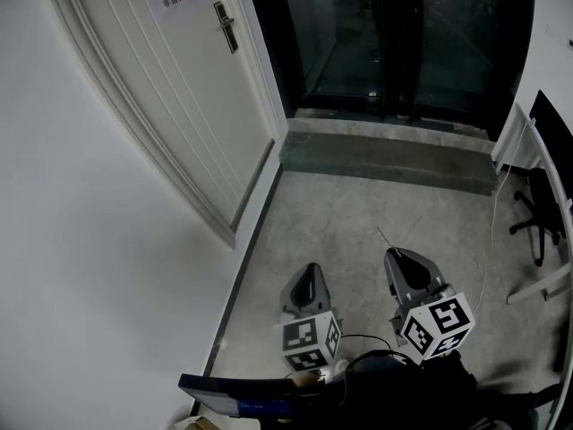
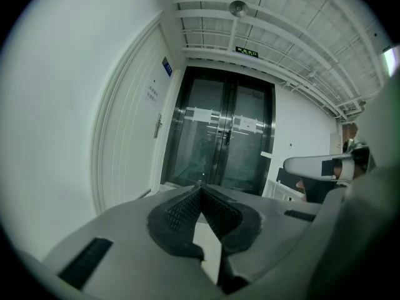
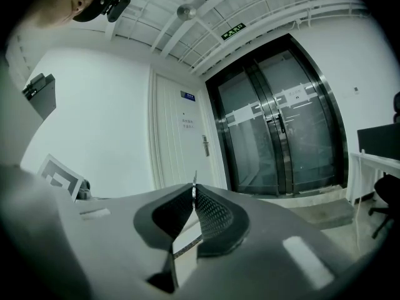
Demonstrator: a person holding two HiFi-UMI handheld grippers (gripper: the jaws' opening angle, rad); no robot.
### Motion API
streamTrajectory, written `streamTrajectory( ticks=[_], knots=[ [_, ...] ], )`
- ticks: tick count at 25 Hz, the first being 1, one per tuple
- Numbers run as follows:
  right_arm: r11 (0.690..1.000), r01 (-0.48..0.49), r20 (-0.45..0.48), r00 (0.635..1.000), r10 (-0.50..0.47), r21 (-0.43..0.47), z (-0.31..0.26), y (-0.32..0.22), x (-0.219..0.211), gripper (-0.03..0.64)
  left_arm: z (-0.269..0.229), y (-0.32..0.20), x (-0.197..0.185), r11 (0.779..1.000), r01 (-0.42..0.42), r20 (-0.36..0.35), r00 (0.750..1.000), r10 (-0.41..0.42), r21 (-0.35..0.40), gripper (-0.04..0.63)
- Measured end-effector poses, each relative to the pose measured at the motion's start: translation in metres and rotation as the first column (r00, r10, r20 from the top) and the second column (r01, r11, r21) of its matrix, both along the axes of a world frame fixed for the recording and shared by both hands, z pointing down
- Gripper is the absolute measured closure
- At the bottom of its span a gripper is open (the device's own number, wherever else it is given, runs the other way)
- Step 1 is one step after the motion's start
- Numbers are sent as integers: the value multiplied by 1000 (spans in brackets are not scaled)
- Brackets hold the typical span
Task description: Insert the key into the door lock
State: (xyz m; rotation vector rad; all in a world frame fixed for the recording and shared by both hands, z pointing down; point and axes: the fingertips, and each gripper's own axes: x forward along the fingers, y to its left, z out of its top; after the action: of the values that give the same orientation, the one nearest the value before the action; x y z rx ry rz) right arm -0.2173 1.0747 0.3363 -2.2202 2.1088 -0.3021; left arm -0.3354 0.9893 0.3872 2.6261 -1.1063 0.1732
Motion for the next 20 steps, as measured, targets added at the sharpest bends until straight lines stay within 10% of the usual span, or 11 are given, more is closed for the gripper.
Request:
streamTrajectory(
  ticks=[20],
  knots=[
    [997,69,-51,996,-70,-21,15,-210,110,604,13,-204,113,996,80,-17,997,-80,-36,595]
  ],
)
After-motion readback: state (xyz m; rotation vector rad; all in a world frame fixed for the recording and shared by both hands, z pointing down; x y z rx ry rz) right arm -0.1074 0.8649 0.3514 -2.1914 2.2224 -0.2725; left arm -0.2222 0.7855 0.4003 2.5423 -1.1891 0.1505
